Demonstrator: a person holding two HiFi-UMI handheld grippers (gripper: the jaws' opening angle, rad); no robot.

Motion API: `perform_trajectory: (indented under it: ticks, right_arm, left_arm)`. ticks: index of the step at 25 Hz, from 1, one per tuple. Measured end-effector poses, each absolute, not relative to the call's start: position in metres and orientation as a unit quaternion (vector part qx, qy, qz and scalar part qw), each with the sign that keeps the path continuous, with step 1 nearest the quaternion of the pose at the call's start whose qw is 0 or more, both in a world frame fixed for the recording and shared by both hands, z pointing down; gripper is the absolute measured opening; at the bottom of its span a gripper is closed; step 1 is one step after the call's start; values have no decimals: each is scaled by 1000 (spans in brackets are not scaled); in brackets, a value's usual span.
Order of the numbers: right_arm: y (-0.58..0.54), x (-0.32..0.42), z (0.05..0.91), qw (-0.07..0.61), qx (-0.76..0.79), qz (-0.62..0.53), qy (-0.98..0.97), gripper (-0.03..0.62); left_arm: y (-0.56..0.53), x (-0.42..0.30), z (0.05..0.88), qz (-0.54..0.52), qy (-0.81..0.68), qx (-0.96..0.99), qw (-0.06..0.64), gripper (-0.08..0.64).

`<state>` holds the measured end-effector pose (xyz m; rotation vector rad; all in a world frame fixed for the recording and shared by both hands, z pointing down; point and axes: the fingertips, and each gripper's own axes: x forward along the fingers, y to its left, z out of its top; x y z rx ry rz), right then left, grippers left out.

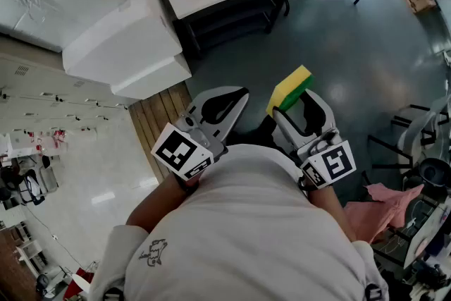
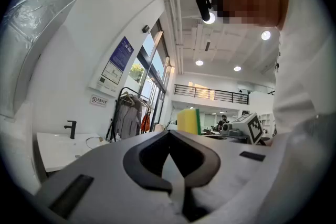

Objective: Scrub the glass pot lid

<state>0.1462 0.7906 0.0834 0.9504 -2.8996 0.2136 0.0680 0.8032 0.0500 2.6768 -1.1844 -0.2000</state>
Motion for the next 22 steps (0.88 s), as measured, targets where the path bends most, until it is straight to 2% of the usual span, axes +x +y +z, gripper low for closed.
perform_trajectory:
  ticks: [14,22]
  right_arm:
    - [777,143,88,42,306,76,-948,288]
    - [741,169,96,39,311,84,-946,288]
  left_arm:
    - [788,63,56,-66,-409,903,110,-2]
    - [751,88,64,-61,-404,906,115,-2]
